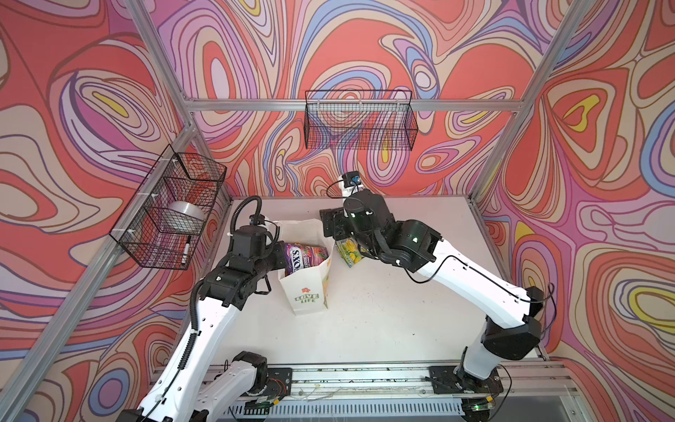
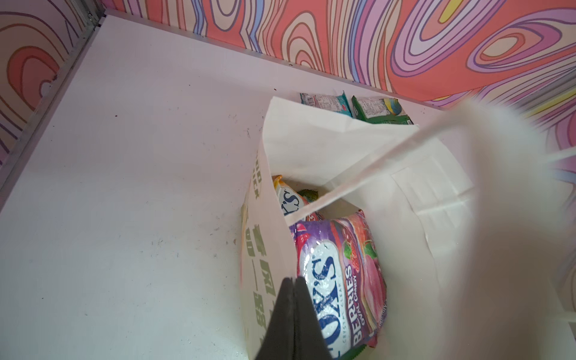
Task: Place the snacks into the paper bag
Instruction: Shake the paper bag at the middle-left of the table.
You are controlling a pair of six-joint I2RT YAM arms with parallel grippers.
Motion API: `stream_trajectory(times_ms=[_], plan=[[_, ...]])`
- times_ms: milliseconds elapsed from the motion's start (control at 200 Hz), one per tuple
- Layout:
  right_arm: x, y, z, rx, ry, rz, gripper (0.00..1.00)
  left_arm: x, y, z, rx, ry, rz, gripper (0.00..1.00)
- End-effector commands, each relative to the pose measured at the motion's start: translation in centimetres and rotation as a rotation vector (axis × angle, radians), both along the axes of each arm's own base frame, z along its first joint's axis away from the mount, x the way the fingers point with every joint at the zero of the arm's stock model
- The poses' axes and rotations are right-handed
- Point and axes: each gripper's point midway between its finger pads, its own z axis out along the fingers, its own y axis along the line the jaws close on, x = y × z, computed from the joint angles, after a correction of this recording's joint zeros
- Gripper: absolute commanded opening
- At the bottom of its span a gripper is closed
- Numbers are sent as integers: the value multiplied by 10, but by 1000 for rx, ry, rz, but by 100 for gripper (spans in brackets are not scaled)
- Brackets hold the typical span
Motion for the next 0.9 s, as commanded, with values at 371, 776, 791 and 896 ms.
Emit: stream_trajectory(times_ms=[371, 776, 791, 896], plan=[[-19, 24, -59, -28, 165, 96, 95, -1, 18, 4, 43, 2, 87, 0], [-10, 48, -90, -87, 194, 119, 0, -1, 27, 0, 78, 29, 130, 0], [-9, 48, -88, -89, 190, 117, 0, -1, 27, 0, 80, 31, 133, 0], [-5, 40, -61, -95, 131, 91, 0, -4, 40, 3, 118, 36, 191, 0]])
